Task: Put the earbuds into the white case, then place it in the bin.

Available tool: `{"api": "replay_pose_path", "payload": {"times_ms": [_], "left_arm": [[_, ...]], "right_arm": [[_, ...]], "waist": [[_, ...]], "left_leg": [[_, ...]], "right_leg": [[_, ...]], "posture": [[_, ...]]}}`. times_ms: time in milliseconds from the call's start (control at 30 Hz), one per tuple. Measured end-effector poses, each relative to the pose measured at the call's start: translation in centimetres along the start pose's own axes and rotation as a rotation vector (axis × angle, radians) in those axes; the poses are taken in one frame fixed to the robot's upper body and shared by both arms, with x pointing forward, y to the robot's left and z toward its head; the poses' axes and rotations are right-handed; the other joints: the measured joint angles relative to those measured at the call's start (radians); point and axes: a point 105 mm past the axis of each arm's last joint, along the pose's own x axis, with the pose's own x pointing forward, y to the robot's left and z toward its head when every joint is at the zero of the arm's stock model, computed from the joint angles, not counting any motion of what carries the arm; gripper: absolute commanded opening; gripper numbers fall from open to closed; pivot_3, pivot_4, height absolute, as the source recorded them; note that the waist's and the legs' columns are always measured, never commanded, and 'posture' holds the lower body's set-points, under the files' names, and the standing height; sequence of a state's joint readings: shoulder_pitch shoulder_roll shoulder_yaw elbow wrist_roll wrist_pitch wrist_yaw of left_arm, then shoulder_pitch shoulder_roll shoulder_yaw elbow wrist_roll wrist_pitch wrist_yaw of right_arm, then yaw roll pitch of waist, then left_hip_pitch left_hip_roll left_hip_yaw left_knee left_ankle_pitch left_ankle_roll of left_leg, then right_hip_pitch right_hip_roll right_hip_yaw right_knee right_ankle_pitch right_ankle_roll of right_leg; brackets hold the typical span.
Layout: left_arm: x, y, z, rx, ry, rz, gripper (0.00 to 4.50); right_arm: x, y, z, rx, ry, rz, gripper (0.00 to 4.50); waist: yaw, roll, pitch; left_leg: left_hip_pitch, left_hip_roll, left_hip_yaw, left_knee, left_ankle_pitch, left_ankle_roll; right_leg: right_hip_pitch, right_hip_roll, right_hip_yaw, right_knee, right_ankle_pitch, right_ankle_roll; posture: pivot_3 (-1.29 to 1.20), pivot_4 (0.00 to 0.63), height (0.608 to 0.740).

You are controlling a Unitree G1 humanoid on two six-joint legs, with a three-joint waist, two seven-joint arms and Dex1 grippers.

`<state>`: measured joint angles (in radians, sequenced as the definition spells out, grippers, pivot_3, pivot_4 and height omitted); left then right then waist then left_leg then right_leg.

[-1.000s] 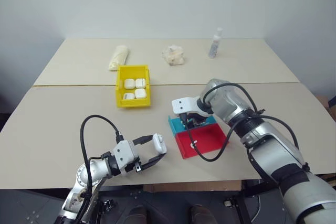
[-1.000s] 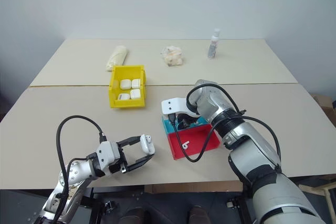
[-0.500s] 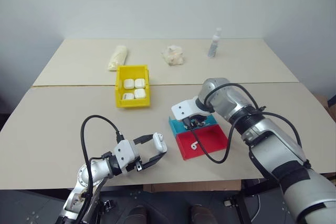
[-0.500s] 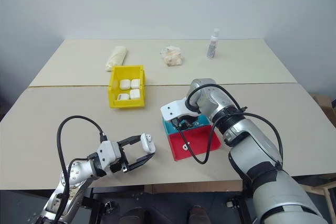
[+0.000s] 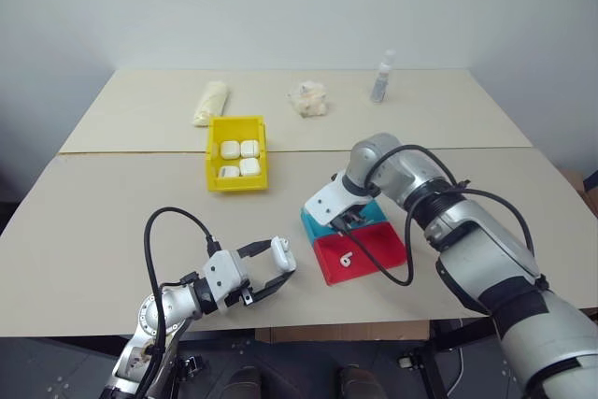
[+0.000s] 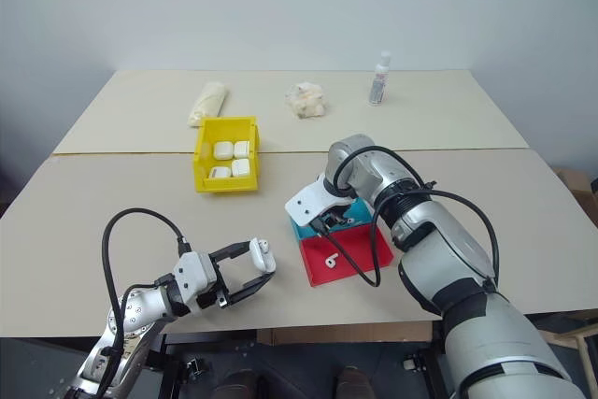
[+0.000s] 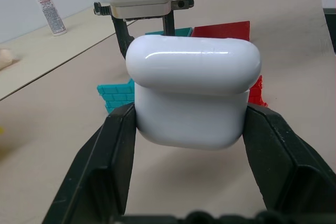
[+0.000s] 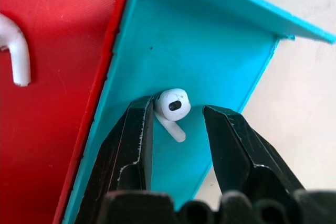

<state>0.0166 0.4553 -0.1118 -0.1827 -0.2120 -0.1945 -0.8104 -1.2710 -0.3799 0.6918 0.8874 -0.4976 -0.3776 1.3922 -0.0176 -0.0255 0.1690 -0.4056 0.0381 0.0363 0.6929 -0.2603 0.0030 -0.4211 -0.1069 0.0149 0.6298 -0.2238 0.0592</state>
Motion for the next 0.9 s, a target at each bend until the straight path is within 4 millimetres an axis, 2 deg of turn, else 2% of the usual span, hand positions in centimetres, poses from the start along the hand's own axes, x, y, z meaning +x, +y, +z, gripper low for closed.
{"api": "replay_pose_path", "payload": {"times_ms": [333, 900], "left_arm": [[0.11, -0.12, -0.12, 0.005, 0.009, -0.002, 2.75], [0.50, -0.19, -0.12, -0.008, 0.009, -0.003, 2.75]], "right_arm": [[-0.12, 0.35, 0.32, -0.181, -0.022, -0.008, 1.93], [-0.11, 0.11, 0.15, -0.264, 0.003, -0.019, 1.93]], "waist": [[-0.001, 0.000, 0.000], [-0.001, 0.000, 0.000]], "left_leg": [[0.000, 0.000, 0.000, 0.000, 0.000, 0.000], [0.001, 0.000, 0.000, 0.000, 0.000, 0.000]], "right_leg": [[0.000, 0.000, 0.000, 0.000, 0.000, 0.000], [0.000, 0.000, 0.000, 0.000, 0.000, 0.000]], "posture": [[0.00, 0.150, 0.740], [0.00, 0.150, 0.740]]}}
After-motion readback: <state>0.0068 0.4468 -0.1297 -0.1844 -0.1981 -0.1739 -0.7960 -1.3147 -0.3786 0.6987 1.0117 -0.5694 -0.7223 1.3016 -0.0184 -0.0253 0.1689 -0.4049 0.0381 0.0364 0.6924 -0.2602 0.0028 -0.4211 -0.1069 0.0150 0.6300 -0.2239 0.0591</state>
